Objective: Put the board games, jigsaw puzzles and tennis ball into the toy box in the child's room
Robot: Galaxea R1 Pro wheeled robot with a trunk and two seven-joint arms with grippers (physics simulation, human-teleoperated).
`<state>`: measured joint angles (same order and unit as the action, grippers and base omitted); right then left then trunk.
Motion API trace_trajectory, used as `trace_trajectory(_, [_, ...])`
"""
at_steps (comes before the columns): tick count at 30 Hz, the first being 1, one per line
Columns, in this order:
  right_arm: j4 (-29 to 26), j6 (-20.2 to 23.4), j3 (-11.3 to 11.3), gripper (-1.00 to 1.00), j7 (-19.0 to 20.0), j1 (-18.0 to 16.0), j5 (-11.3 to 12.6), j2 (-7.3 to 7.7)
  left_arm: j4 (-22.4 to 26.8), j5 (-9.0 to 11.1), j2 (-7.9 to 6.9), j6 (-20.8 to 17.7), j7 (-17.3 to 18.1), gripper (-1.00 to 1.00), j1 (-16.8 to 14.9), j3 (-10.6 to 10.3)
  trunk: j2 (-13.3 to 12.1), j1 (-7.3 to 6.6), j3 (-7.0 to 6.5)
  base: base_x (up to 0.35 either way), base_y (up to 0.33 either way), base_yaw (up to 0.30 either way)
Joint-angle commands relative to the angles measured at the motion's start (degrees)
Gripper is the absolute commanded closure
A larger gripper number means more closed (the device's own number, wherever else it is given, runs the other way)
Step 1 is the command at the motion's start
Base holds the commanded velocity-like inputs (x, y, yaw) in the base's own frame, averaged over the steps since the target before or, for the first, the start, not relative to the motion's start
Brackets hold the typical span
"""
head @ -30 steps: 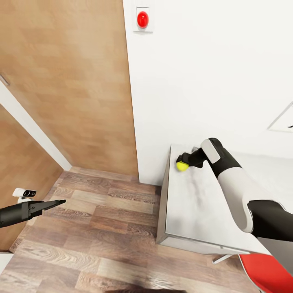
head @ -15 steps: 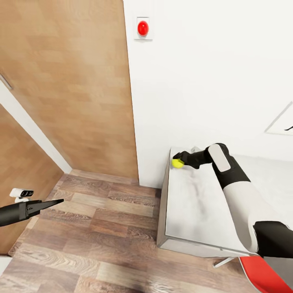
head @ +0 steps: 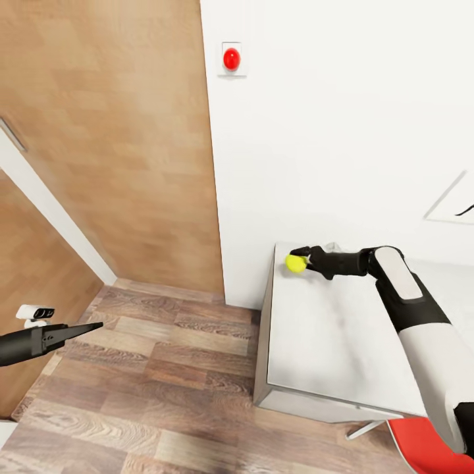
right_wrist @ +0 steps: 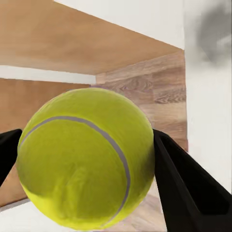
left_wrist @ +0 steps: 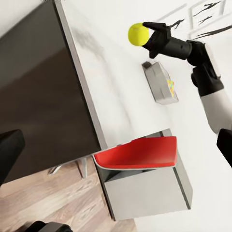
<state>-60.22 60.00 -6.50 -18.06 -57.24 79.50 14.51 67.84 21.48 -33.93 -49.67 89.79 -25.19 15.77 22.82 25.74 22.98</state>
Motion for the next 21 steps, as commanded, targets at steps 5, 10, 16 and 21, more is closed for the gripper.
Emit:
trace_trajectory(5, [-9.1, 0.0, -0.8, 1.00, -0.7, 6.0, 10.8, 1.87, 0.0, 0.0, -0.01, -0.6, 0.2, -1.00, 0.0, 0.0, 0.1, 0.04, -0.38, 0.000, 0.000, 0.000])
trace_trajectory(10, [-17.3, 0.0, -0.4, 1.00, -0.7, 13.1, 16.6, 2.45, 0.0, 0.0, 0.18, -0.6, 0.2, -1.00, 0.6, -0.1, 0.1, 0.04, -0.86, 0.000, 0.000, 0.000])
trace_trajectory(16, [-27.0, 0.0, -0.1, 1.00, -0.5, 20.7, 17.8, 2.42, 0.0, 0.1, 0.31, -0.6, 0.2, -1.00, 1.3, -0.1, 0.1, 0.04, -1.43, 0.000, 0.000, 0.000])
trace_trajectory(21, [-30.0, 0.0, -0.1, 1.00, 3.1, 28.5, 17.9, 1.96, 0.1, 0.1, 0.18, -0.6, 0.2, -1.00, 2.6, -0.1, 0.1, 0.04, -1.90, 0.000, 0.000, 0.000])
